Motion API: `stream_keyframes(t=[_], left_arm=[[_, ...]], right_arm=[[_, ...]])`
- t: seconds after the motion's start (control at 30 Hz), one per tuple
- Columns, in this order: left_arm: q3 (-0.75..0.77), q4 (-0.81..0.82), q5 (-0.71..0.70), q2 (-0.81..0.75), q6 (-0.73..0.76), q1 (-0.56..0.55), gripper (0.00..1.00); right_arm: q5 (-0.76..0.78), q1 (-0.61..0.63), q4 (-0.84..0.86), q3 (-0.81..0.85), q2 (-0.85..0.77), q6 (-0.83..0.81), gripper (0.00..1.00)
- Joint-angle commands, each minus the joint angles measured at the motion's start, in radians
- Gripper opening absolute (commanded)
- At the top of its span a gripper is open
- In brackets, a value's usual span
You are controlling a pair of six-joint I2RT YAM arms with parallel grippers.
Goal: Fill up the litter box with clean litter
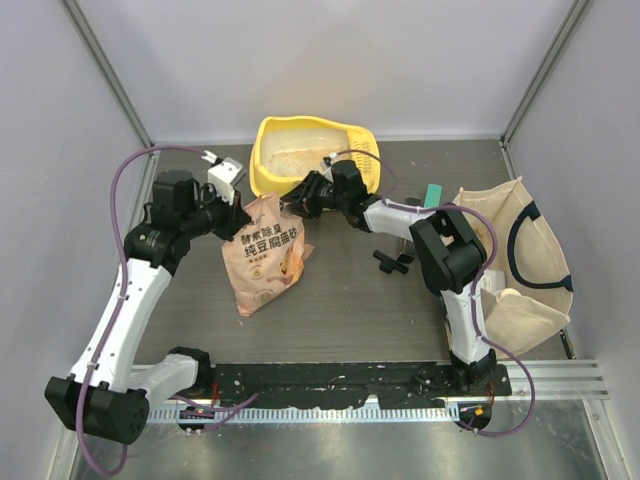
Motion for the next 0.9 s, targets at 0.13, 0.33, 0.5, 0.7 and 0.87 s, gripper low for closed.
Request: stream_keyframes(t=[0.13, 0.33, 0.5, 0.7, 0.87], left_arm=[[0.094, 0.006, 0.037, -0.108, 0.288, -0.005, 0.0], [0.119, -0.044, 0.037, -0.105, 0.501, -0.006, 0.0], [0.134, 0.034, 0.037, -0.076, 0.538, -0.006, 0.0], [0.145, 0.104, 0.089, -0.042, 0.636, -0.019, 0.0], [0.111, 0.147, 0.088, -0.05, 0.739, -0.037, 0.0]], right_arm=[[-0.011, -0.093, 0.033, -0.037, -0.08, 0.053, 0.01], [-0.012, -0.13, 0.068, -0.045, -0.128, 0.056, 0.01], [0.012, -0.178, 0.114, -0.095, -0.161, 0.041, 0.01], [0.101, -0.188, 0.065, -0.1, -0.18, 0.053, 0.01], [0.152, -0.207, -0.075, -0.029, -0.221, 0.021, 0.01]])
